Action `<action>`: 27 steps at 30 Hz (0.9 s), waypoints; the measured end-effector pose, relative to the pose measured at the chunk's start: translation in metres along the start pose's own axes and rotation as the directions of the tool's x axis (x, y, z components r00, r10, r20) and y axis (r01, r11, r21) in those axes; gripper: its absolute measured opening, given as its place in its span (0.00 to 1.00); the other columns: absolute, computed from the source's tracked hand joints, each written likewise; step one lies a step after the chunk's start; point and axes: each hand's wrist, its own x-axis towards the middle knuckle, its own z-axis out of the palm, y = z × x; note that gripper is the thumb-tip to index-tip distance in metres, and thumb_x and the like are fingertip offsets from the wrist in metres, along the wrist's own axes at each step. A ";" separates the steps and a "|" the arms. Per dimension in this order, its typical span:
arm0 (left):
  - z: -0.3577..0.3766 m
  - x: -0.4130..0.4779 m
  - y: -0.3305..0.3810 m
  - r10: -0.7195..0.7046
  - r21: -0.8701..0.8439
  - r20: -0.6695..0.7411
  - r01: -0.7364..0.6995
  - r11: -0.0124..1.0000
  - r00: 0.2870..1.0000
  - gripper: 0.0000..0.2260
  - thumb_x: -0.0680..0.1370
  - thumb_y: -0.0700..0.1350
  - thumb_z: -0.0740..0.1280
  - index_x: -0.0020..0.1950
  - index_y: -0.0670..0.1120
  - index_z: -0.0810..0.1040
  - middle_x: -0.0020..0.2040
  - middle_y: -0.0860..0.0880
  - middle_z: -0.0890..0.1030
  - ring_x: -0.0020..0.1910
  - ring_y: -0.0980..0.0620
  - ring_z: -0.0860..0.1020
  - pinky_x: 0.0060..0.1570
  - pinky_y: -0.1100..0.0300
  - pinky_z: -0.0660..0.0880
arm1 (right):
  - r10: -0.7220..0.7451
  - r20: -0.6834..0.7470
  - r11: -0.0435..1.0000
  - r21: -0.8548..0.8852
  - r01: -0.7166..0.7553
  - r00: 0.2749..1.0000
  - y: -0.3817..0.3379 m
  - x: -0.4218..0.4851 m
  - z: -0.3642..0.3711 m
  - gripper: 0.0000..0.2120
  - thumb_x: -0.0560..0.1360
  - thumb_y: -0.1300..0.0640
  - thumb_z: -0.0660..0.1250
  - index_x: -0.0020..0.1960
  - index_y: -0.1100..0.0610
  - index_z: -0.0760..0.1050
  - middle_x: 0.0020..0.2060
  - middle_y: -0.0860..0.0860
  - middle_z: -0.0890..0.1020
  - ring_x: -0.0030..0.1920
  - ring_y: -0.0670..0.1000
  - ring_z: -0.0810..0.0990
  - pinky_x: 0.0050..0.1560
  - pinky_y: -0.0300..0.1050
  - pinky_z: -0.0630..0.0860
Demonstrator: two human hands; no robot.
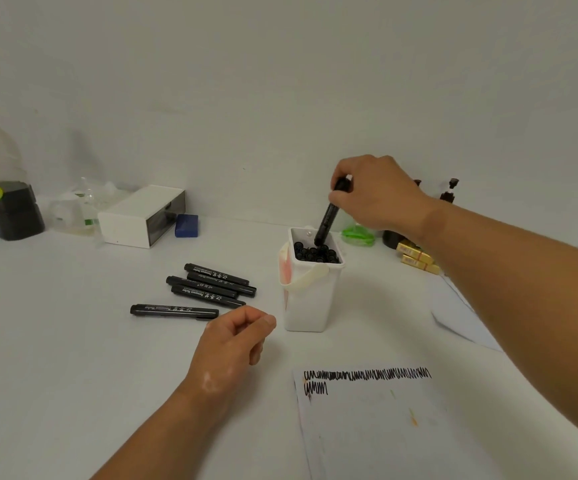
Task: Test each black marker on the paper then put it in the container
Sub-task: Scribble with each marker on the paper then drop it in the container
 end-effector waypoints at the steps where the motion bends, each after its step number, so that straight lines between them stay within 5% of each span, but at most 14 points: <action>1: 0.000 0.000 0.000 -0.002 -0.005 0.000 0.002 1.000 1.000 0.15 0.66 0.58 0.73 0.38 0.47 0.81 0.26 0.53 0.69 0.26 0.54 0.66 0.33 0.57 0.66 | -0.002 0.027 1.000 -0.023 0.003 1.000 0.001 0.002 0.005 0.04 0.78 0.52 0.68 0.51 0.50 0.80 0.45 0.47 0.79 0.46 0.51 0.77 0.47 0.47 0.78; 9: 0.002 0.000 0.002 -0.004 -0.005 0.009 0.004 1.000 1.000 0.14 0.66 0.58 0.72 0.38 0.47 0.81 0.26 0.52 0.70 0.27 0.55 0.66 0.33 0.56 0.66 | 0.031 0.237 0.989 -0.147 0.005 0.971 -0.003 0.005 0.031 0.07 0.77 0.54 0.70 0.53 0.54 0.83 0.50 0.52 0.84 0.48 0.53 0.79 0.49 0.49 0.81; 15: 0.001 0.001 0.001 -0.004 -0.001 0.016 0.004 1.000 1.000 0.14 0.66 0.58 0.72 0.39 0.48 0.81 0.27 0.52 0.70 0.27 0.54 0.66 0.34 0.56 0.66 | 0.067 0.370 0.978 -0.208 0.012 0.927 -0.012 0.006 0.036 0.14 0.81 0.57 0.60 0.57 0.61 0.82 0.52 0.58 0.85 0.52 0.59 0.82 0.54 0.55 0.81; 24: 0.001 0.002 -0.002 -0.004 0.003 0.019 0.004 1.000 1.000 0.14 0.67 0.59 0.73 0.38 0.49 0.81 0.26 0.53 0.70 0.27 0.55 0.66 0.33 0.57 0.66 | 0.026 0.303 0.972 -0.231 0.047 0.953 -0.010 0.007 0.039 0.05 0.77 0.56 0.69 0.53 0.51 0.81 0.50 0.50 0.83 0.50 0.53 0.80 0.39 0.45 0.75; 27: 0.001 0.003 -0.002 -0.002 -0.001 0.015 0.002 1.000 1.000 0.14 0.67 0.58 0.73 0.38 0.48 0.81 0.26 0.52 0.70 0.27 0.54 0.66 0.33 0.57 0.66 | 0.034 0.307 0.969 -0.242 0.044 0.951 -0.011 0.005 0.040 0.04 0.76 0.56 0.71 0.49 0.50 0.83 0.48 0.51 0.85 0.49 0.55 0.83 0.46 0.48 0.82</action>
